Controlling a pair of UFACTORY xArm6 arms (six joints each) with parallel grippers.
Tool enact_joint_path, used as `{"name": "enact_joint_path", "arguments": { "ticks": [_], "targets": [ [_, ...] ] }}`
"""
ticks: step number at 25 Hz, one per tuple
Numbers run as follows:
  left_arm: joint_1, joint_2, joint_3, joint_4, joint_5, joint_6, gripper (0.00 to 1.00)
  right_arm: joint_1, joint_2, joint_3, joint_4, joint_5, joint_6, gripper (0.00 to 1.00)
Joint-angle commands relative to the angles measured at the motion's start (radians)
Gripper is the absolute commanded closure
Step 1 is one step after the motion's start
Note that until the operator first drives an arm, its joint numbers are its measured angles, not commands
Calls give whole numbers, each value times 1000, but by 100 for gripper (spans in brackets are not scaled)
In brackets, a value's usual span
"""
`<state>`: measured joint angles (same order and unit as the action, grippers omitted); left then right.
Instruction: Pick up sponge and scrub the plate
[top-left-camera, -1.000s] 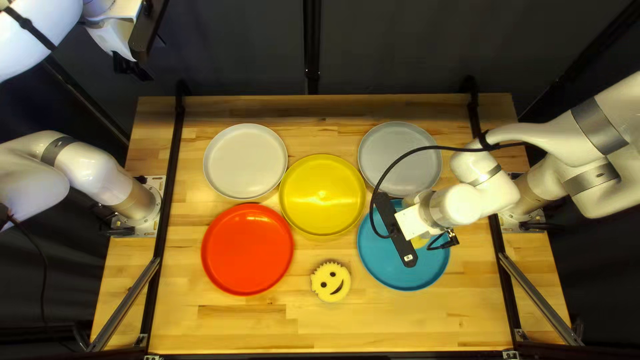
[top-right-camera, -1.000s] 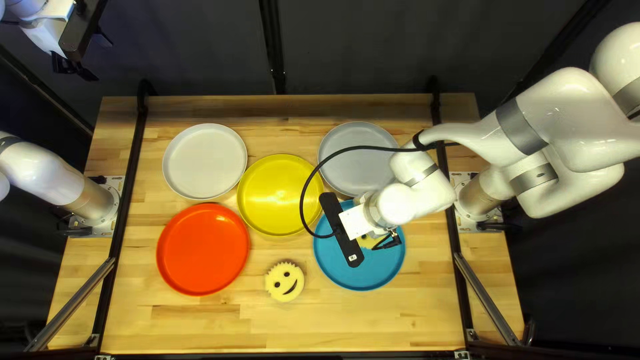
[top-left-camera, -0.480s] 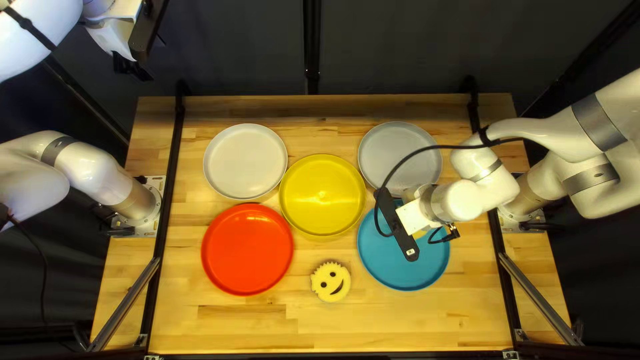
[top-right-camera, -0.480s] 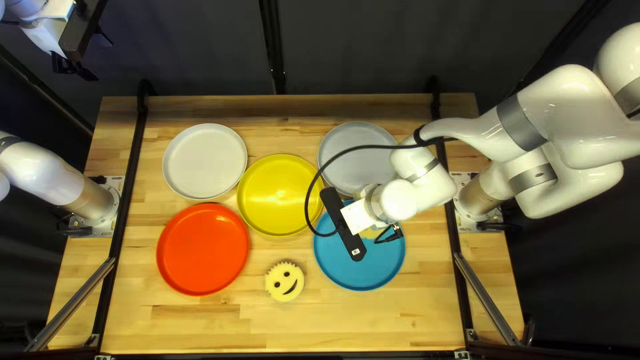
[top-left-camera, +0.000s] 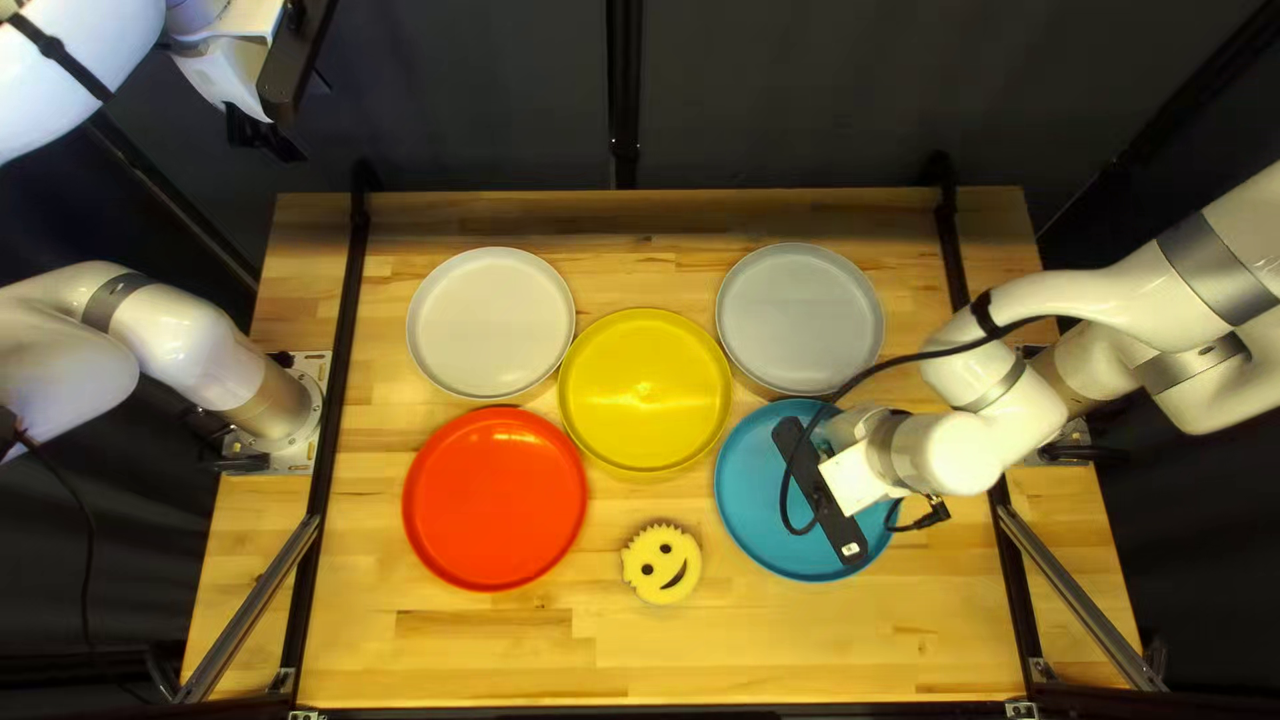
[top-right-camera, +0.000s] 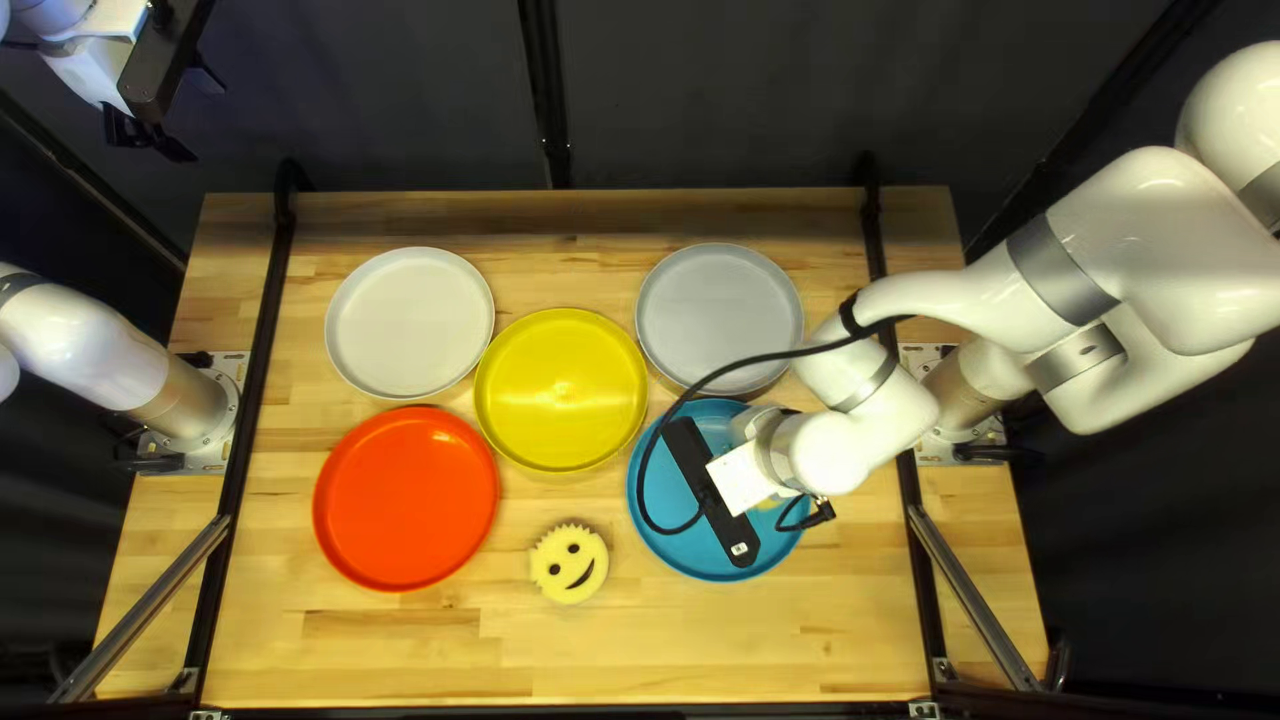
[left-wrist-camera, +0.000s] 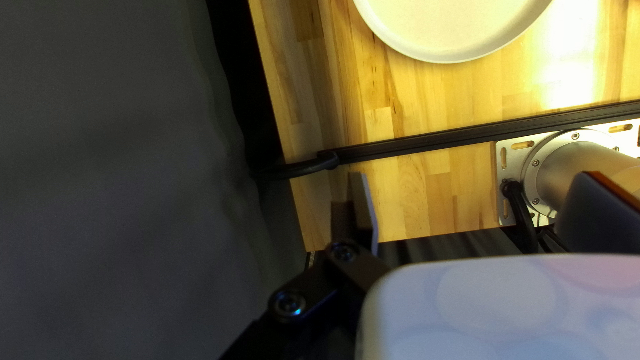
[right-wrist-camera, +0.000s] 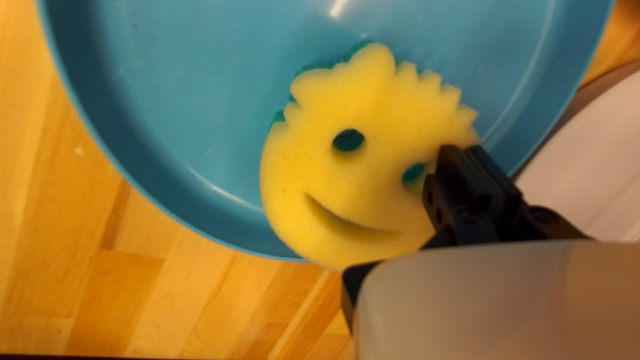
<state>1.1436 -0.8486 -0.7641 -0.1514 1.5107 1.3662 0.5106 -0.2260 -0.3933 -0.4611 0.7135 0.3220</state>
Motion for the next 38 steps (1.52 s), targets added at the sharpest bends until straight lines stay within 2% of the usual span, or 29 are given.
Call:
{"name": "enact_joint_path", "arguments": {
  "ticks": [1,12,17,24,30,38],
  "targets": [
    [0,0,0,0,0,0,0,0,0,-3,2,5,-10,100],
    [0,0,0,0,0,0,0,-214,34,-37,-34,-48,-189,100],
    [0,0,0,0,0,0,0,-262,78,-75,-41,-67,-231,100],
    [0,0,0,0,0,0,0,-202,109,-118,-7,-36,-209,100],
    [0,0,0,0,0,0,0,-115,122,-153,97,1,-209,100],
    [0,0,0,0,0,0,0,-67,158,-181,168,-5,-209,100]
  ]
}}
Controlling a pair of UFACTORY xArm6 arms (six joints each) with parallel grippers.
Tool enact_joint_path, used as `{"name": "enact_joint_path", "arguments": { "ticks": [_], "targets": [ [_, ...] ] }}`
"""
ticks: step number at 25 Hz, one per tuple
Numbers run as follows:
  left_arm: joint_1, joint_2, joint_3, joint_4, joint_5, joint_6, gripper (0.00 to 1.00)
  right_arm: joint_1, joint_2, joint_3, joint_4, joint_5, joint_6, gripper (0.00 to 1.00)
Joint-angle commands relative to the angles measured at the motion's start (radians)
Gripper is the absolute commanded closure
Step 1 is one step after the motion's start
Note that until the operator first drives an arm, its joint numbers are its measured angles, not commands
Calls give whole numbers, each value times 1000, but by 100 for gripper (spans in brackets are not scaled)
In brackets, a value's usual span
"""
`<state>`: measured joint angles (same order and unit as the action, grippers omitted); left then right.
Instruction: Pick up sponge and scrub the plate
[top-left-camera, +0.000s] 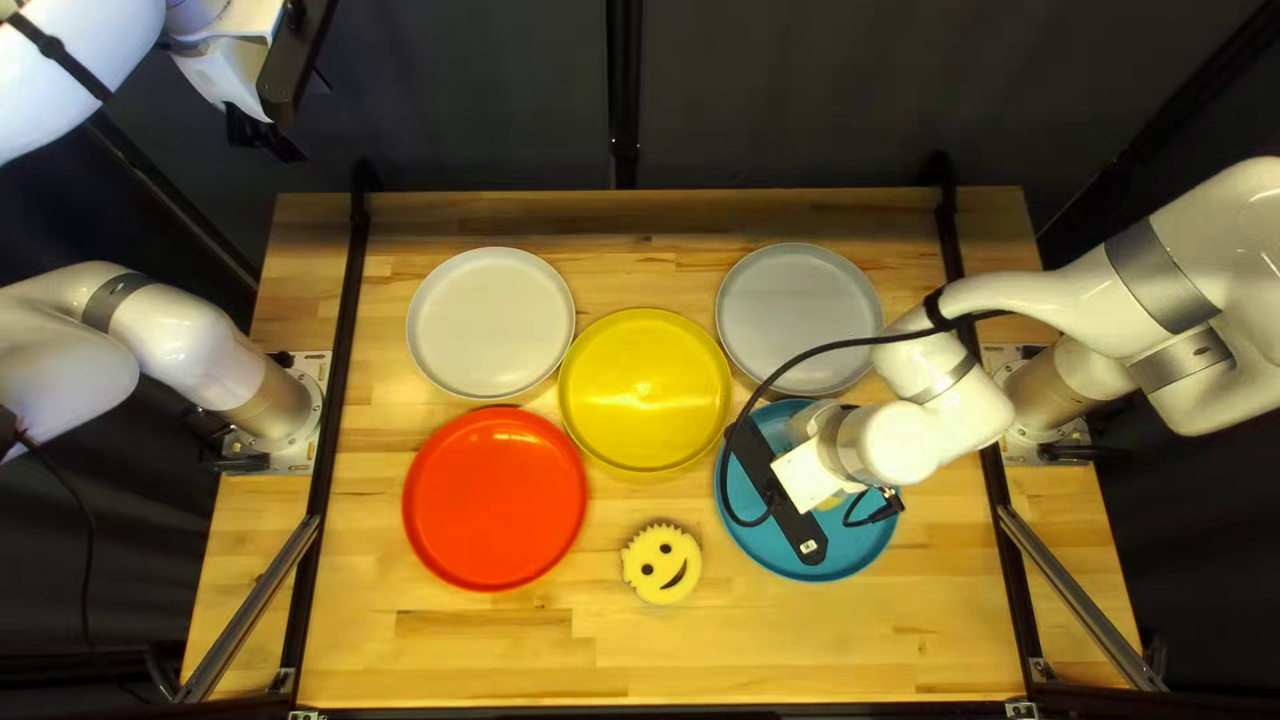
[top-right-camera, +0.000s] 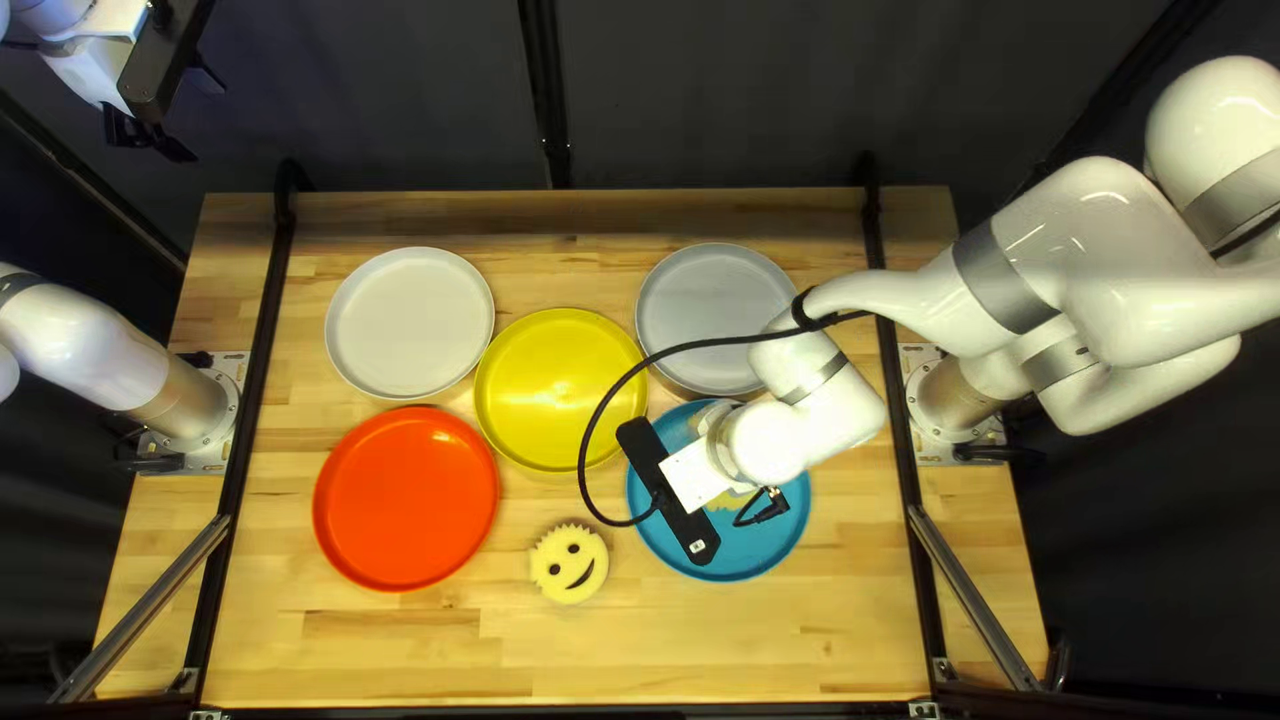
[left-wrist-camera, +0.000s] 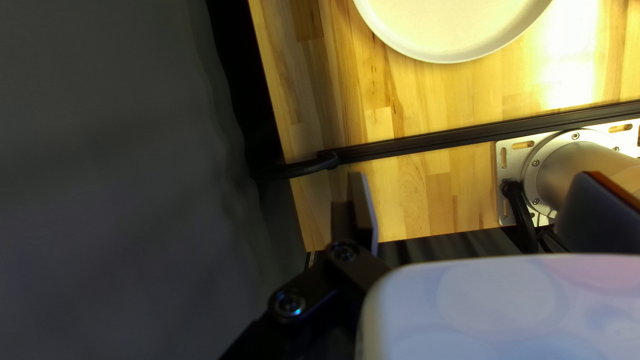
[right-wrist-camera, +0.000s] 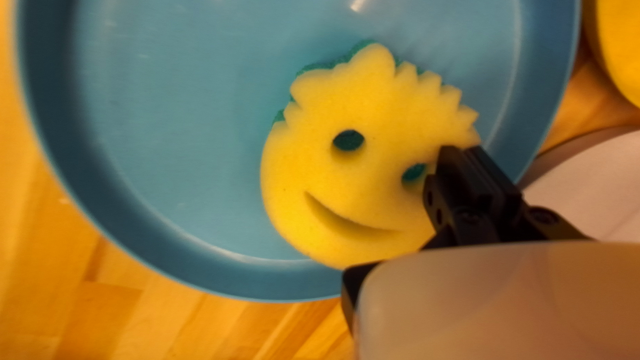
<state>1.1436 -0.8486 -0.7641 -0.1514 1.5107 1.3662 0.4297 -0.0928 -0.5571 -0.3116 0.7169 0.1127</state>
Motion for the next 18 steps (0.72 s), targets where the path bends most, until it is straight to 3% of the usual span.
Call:
{"name": "enact_joint_path", "arguments": {
  "ticks": [1,6,18],
  "targets": [
    [0,0,0,0,0,0,0,16,33,-21,22,-11,0,100],
    [0,0,0,0,0,0,0,4,77,-59,43,-22,-33,100],
    [0,0,0,0,0,0,0,-194,54,-53,27,-42,-176,100]
  ]
}}
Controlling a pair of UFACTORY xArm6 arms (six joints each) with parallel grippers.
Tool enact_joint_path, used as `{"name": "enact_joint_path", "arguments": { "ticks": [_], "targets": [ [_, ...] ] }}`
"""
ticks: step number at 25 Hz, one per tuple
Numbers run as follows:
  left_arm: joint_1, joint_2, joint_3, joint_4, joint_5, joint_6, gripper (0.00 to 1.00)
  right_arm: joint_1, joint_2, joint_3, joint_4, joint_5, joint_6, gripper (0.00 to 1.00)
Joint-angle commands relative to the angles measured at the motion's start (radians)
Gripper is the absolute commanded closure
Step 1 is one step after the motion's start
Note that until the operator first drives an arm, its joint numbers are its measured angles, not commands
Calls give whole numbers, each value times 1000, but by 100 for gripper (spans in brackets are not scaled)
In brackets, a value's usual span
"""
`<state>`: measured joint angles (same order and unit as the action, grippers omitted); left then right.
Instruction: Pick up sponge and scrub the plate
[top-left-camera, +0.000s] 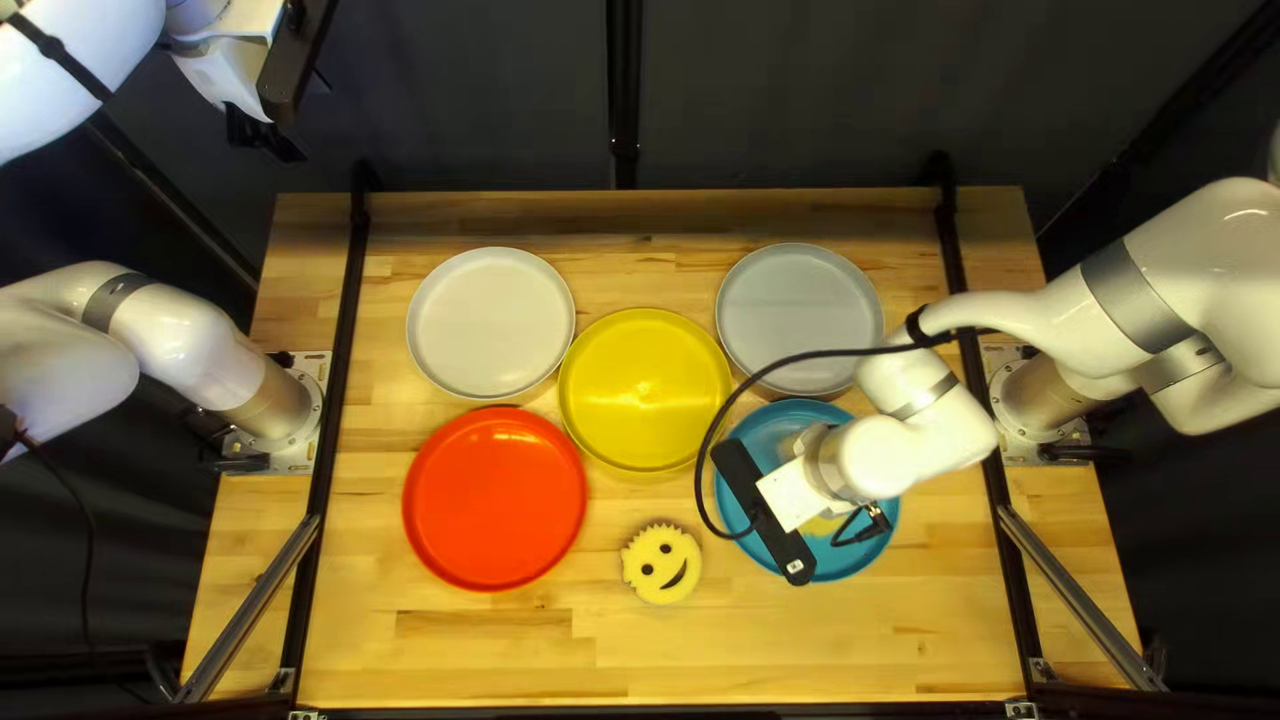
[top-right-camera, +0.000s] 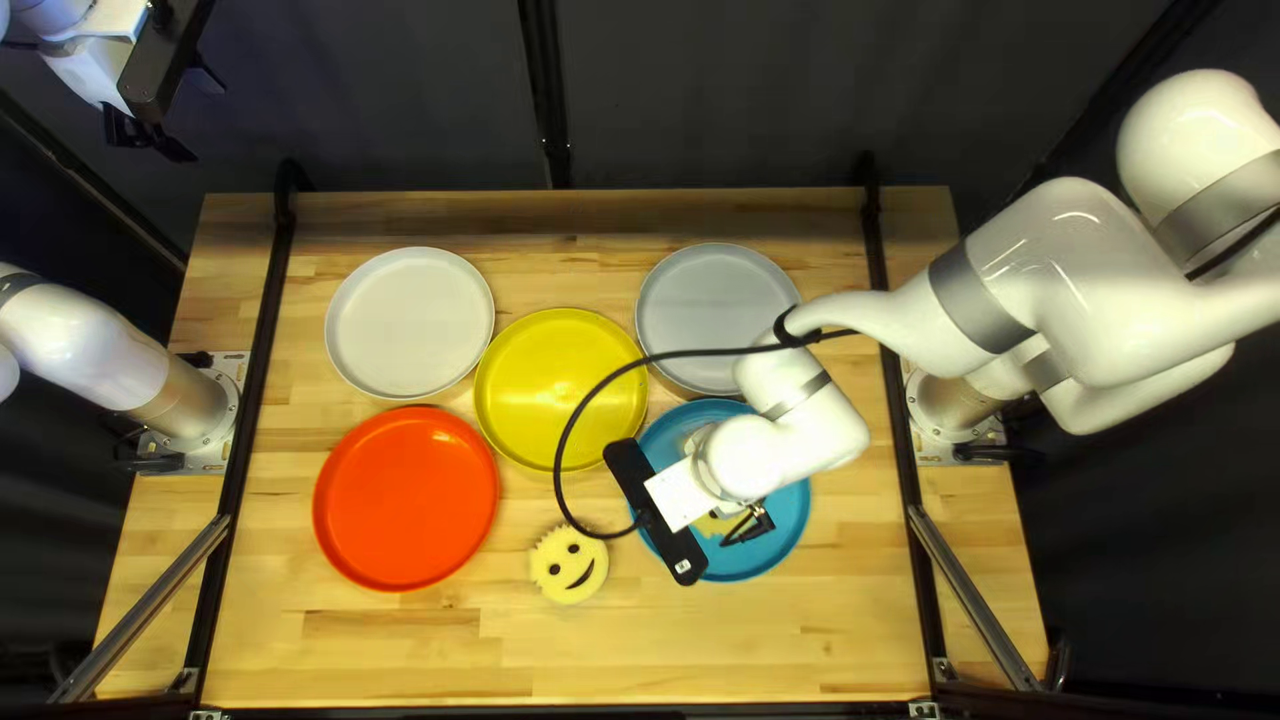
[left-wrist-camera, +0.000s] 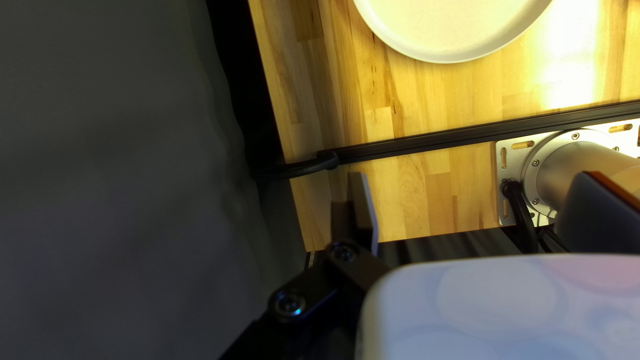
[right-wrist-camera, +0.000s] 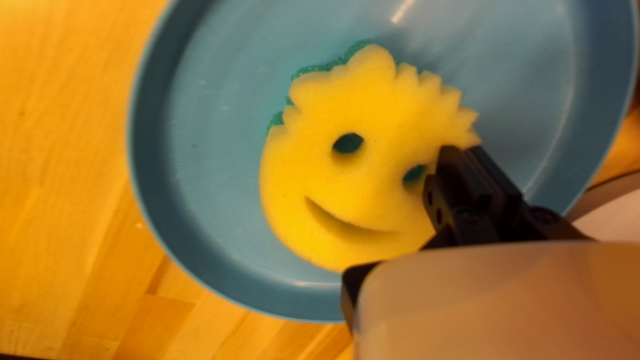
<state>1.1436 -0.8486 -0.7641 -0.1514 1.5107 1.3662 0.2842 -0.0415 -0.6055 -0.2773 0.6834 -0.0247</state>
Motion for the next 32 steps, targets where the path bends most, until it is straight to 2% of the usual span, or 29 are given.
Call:
{"name": "enact_joint_path", "arguments": {
  "ticks": [1,5,8,19,24,27,32],
  "targets": [
    [0,0,0,0,0,0,0,-69,5,-4,-8,-14,-54,100],
    [0,0,0,0,0,0,0,-96,26,-21,-2,-22,-77,100],
    [0,0,0,0,0,0,0,-71,52,-54,-1,-13,-63,100],
    [0,0,0,0,0,0,0,92,81,-101,-13,28,61,100],
    [0,0,0,0,0,0,0,128,94,-106,9,30,76,100],
    [0,0,0,0,0,0,0,122,99,-109,17,27,64,100],
    [0,0,0,0,0,0,0,47,104,-101,24,7,4,100]
  ]
}}
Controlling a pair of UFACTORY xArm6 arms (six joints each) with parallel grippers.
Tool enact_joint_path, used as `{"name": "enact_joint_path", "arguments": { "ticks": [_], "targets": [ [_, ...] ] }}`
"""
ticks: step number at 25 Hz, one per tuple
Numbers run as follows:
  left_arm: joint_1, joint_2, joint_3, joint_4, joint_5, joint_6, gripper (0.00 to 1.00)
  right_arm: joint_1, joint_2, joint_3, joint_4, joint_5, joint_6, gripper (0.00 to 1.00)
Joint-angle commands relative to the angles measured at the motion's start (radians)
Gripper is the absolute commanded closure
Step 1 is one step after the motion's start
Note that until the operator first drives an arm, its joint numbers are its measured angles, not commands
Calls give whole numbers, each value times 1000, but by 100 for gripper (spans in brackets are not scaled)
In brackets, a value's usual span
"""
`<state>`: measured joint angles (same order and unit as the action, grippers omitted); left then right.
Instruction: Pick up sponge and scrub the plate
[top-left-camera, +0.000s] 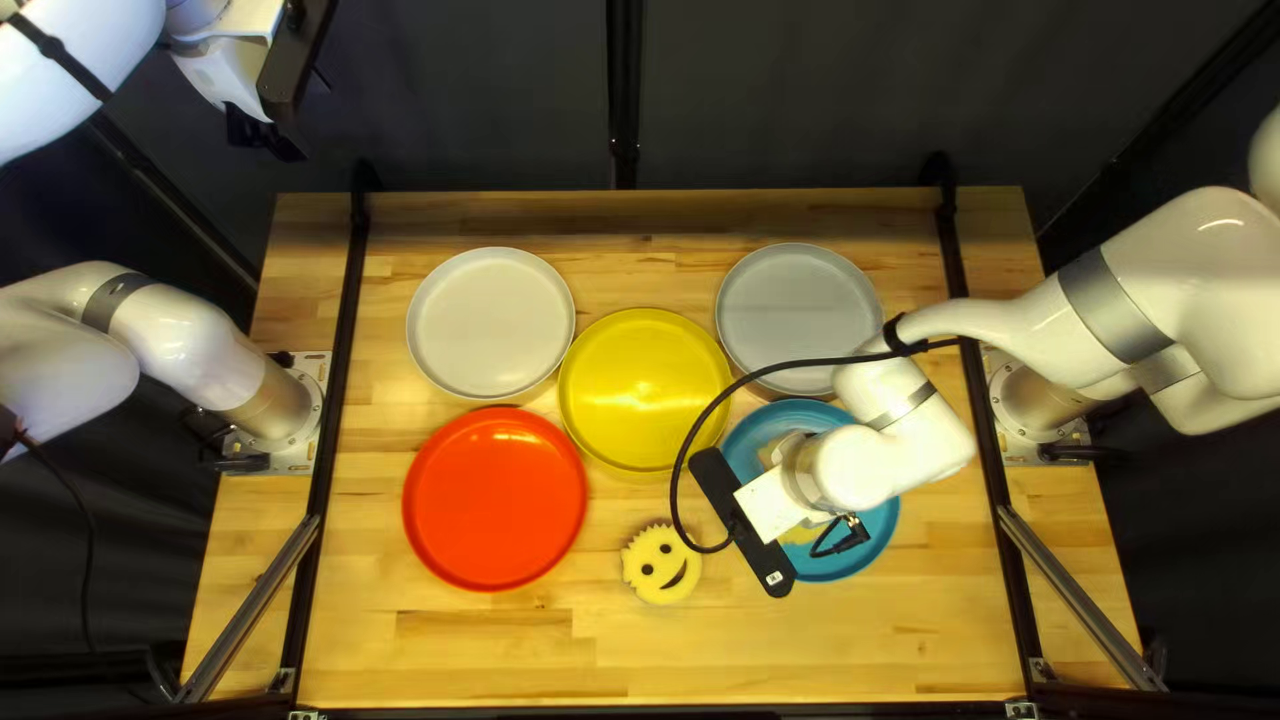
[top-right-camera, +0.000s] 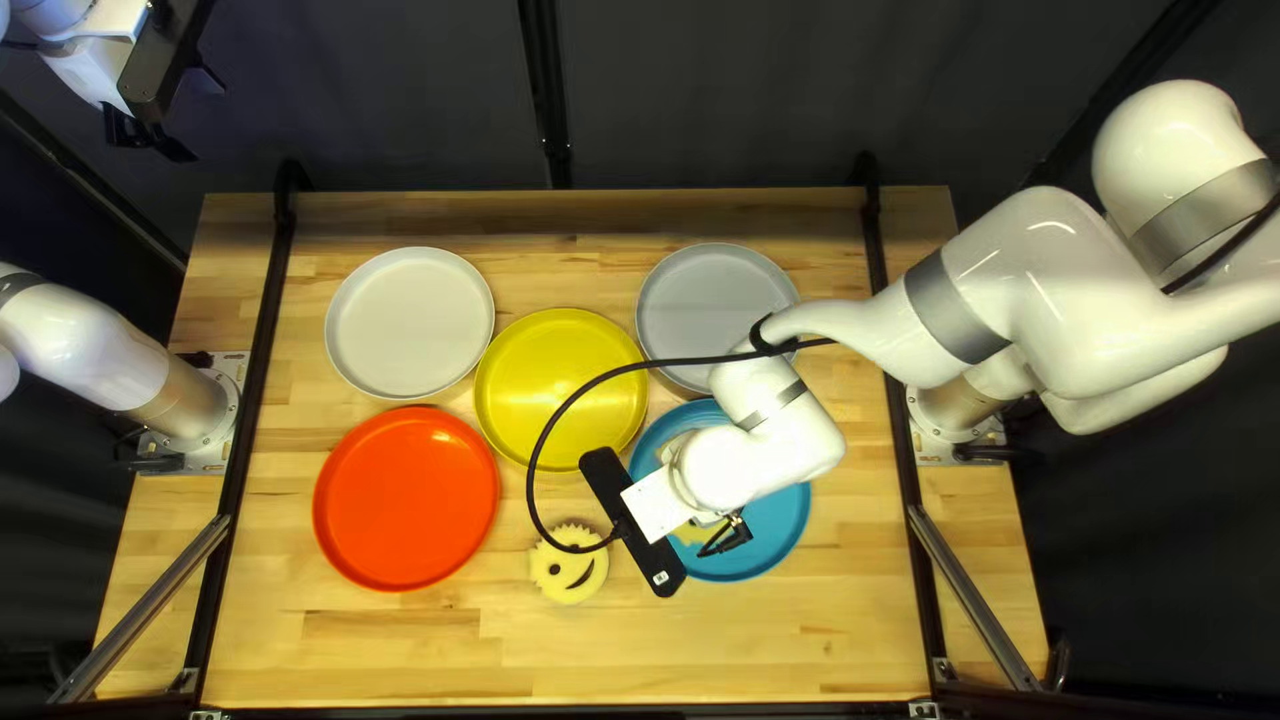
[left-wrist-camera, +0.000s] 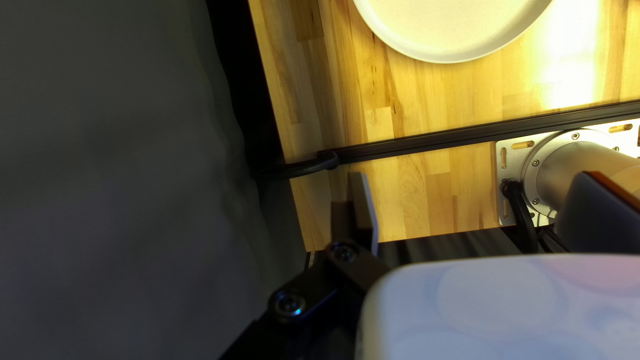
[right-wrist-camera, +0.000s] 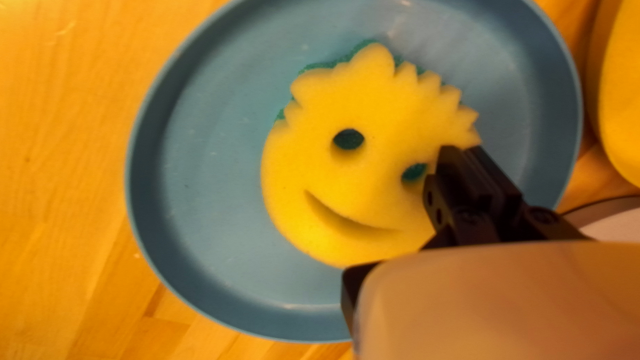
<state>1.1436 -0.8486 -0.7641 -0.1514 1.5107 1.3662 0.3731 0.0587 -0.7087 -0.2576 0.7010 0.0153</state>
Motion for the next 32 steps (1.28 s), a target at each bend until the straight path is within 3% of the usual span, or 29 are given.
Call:
{"name": "enact_joint_path", "arguments": {
  "ticks": [1,13,24,32],
  "targets": [
    [0,0,0,0,0,0,0,-51,5,1,4,-11,-43,100],
    [0,0,0,0,0,0,0,-182,-9,16,-2,-26,-136,100],
    [0,0,0,0,0,0,0,-45,-10,-24,1,36,-41,100],
    [0,0,0,0,0,0,0,45,9,-8,6,12,18,100]
  ]
}}
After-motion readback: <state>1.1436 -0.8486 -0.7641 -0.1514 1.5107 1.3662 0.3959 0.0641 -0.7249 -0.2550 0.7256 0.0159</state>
